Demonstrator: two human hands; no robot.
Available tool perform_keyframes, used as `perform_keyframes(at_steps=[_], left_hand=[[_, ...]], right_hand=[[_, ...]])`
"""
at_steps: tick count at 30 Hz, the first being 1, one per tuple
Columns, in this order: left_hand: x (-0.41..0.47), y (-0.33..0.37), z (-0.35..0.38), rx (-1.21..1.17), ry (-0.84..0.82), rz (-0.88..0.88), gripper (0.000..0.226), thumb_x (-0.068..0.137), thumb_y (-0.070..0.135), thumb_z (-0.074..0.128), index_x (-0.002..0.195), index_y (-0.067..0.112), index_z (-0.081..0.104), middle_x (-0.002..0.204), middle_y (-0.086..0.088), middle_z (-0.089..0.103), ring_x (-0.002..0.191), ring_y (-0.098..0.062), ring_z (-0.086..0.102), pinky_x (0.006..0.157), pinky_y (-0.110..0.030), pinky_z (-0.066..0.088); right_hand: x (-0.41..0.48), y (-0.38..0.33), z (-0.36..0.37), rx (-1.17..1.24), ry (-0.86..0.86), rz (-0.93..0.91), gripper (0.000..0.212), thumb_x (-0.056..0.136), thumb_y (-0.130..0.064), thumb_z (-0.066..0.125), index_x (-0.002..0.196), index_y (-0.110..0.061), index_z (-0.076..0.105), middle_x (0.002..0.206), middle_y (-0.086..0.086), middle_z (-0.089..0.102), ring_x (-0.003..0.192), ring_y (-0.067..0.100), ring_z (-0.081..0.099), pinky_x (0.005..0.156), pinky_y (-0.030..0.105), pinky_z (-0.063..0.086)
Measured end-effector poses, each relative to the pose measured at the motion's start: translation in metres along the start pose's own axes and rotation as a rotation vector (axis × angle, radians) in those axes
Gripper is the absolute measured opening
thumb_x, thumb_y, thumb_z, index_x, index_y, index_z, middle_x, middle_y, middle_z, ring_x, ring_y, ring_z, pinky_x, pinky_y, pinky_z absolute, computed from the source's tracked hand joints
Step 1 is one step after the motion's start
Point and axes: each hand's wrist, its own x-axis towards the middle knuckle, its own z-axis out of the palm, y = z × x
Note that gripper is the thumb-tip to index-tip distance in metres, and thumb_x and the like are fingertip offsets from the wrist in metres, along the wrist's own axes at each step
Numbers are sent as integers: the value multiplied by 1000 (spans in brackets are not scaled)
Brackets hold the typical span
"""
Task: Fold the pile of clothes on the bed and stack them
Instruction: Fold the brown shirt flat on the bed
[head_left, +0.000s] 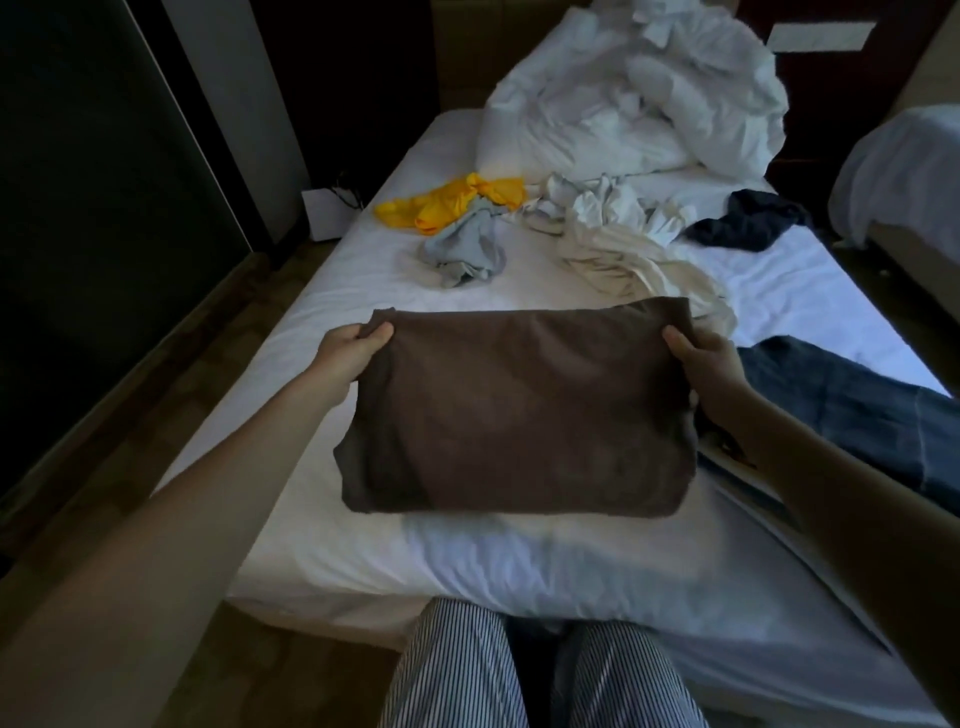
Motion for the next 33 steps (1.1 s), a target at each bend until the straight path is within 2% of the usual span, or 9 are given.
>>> perform_keyframes(at_steps=[4,7,12,16,23,25,27,29,33], left_hand=[[56,1,30,247,125,-6,54,94,35,53,138,9,36,142,-12,42,125,-31,45,103,-37,39],[50,-24,67,504,145,212,48,94,24,51,138,9,40,140,-14,46,127,-31,44,107,-37,35],[5,-99,137,1021,-249,450,53,100,44,29,150,35,15,160,-1,12,146,-22,10,117,-41,7],[27,-126,149,1226,-342,373,54,96,59,14,147,48,-2,159,14,-9,146,-29,-14,112,-58,-13],[65,-117,134,1213,-233,134,59,95,61,18,147,46,-4,160,5,-9,145,-33,-14,110,-61,-12],[68,-105,138,1212,-207,171,62,94,58,27,150,36,8,160,-1,5,146,-34,-4,112,-59,-7],[73,-93,143,1137,-167,329,63,93,51,39,147,24,23,157,-5,19,145,-28,9,117,-49,5],[78,-79,150,1020,-232,498,64,91,42,49,146,18,27,156,-4,21,145,-22,15,117,-39,13],[82,-48,183,857,-426,579,73,87,36,58,149,17,24,150,-4,33,141,-22,25,113,-38,20]], right_hand=[[43,16,35,-331,82,6,42,95,-26,46,129,-1,43,128,20,50,122,36,47,101,42,38],[30,41,69,-609,-58,-307,42,94,-22,44,133,-5,47,136,15,49,124,32,47,106,42,35],[-1,99,122,-1050,-502,-383,89,69,-62,-9,148,-33,19,158,-3,13,146,28,8,116,42,4],[17,129,125,-1139,-497,-232,67,83,-68,3,146,-46,4,159,-7,-4,146,28,-7,114,49,-10],[35,125,118,-1136,-226,-8,56,98,-50,18,150,-31,12,159,6,2,146,28,-5,113,52,-12],[11,114,124,-1001,-113,-76,53,97,-44,20,137,-17,43,147,17,35,138,36,25,114,52,10],[-37,102,132,-737,-63,-312,42,89,-38,28,89,-14,63,94,12,64,91,32,61,82,38,46],[-85,96,135,-583,-130,-369,34,84,-36,37,59,-19,53,59,0,57,56,20,57,52,21,35],[-121,84,132,-463,-330,82,56,87,-48,38,49,-12,58,51,3,61,50,10,57,53,22,35]])
